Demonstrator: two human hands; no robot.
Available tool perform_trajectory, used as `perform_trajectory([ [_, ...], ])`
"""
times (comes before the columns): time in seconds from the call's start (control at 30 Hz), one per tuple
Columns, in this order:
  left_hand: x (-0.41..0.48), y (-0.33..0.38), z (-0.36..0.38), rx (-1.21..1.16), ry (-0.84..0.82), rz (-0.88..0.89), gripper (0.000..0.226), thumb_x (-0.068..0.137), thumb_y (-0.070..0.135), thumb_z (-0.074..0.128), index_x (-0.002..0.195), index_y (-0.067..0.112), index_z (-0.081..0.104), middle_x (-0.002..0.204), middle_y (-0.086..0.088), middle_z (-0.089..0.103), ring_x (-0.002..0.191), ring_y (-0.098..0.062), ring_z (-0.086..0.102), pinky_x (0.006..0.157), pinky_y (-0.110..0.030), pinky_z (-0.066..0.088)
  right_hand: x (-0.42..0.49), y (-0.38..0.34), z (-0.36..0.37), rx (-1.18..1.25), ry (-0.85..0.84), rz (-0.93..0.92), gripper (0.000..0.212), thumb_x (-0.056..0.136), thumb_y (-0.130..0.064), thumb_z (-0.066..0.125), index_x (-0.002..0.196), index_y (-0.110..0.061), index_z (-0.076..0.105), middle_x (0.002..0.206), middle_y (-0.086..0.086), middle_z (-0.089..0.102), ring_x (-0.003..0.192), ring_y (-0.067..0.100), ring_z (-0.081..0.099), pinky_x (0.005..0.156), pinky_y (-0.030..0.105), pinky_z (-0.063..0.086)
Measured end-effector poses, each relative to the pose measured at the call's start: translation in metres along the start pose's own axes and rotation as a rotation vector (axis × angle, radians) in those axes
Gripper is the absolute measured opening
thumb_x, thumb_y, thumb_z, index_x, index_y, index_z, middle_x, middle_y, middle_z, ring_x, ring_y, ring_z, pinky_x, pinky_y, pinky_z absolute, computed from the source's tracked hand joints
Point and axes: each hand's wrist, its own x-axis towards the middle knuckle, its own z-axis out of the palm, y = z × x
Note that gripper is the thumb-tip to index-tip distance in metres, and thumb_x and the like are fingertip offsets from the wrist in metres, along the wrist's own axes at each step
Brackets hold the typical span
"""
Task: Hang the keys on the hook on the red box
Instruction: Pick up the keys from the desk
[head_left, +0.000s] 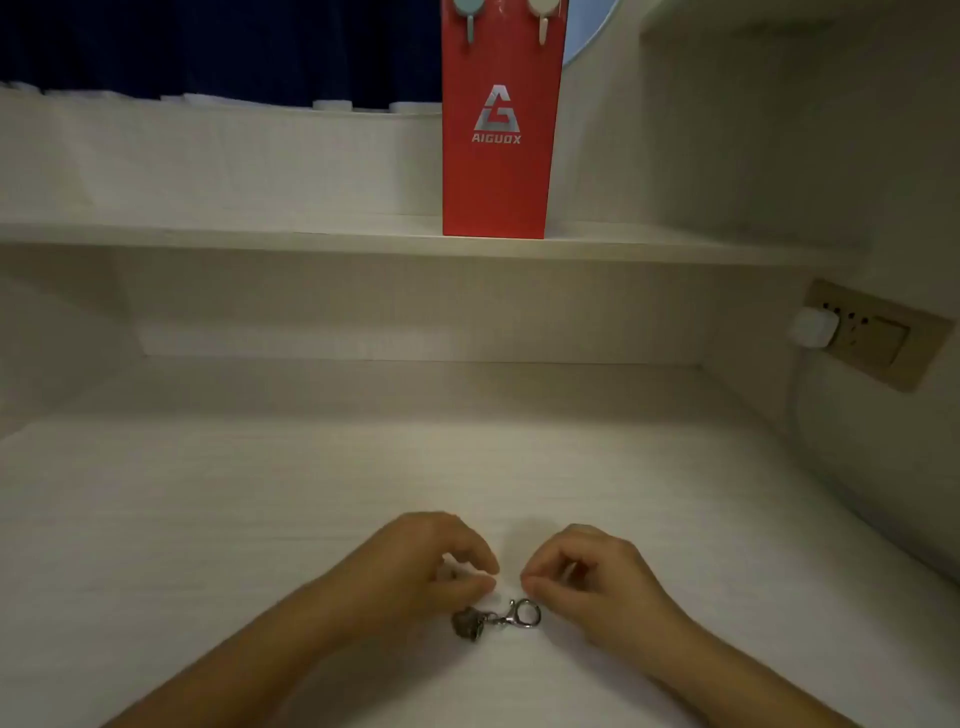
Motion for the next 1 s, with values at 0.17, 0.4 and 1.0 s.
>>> perform_trajectory([
  [0.17,0.002,-0.003,0.013,0.145,-0.088,0.074,0.027,0.072,0.043,0.069,0.095,0.029,0.070,0.092,0.010,0.070,0.085,0.002,0.054,0.079,-0.022,0.049,-0.003,0.003,0.001,-0.015,-0.039,0.052,0.026,0.071,-0.018,0.078,0.058,-0.035,0.064,0.070,-0.008,0.058,0.061,-0.004,0.054,0.059,0.010,0.042],
  [0.4,0.000,-0.005,0.019,0.148,-0.055,0.051,0.020,0.073,0.040,0.060,0.088,0.030,0.069,0.089,0.010,0.072,0.087,-0.002,0.057,0.079,-0.024,0.049,-0.005,0.002,0.000,-0.053,-0.057,0.011,0.024,0.073,-0.019,0.075,0.062,-0.037,0.064,0.078,-0.007,0.061,0.072,0.001,0.056,0.065,0.011,0.043],
  [1.0,-0.002,0.014,0.007,-0.673,0.109,-0.130,0.012,0.092,0.006,0.050,0.082,0.007,0.058,0.078,-0.002,0.072,0.073,-0.014,0.067,0.068,-0.023,0.055,-0.005,-0.016,0.005,0.192,-0.093,0.064,0.019,0.071,-0.028,0.079,0.069,-0.041,0.064,0.081,-0.010,0.067,0.070,-0.005,0.058,0.066,0.016,0.045],
])
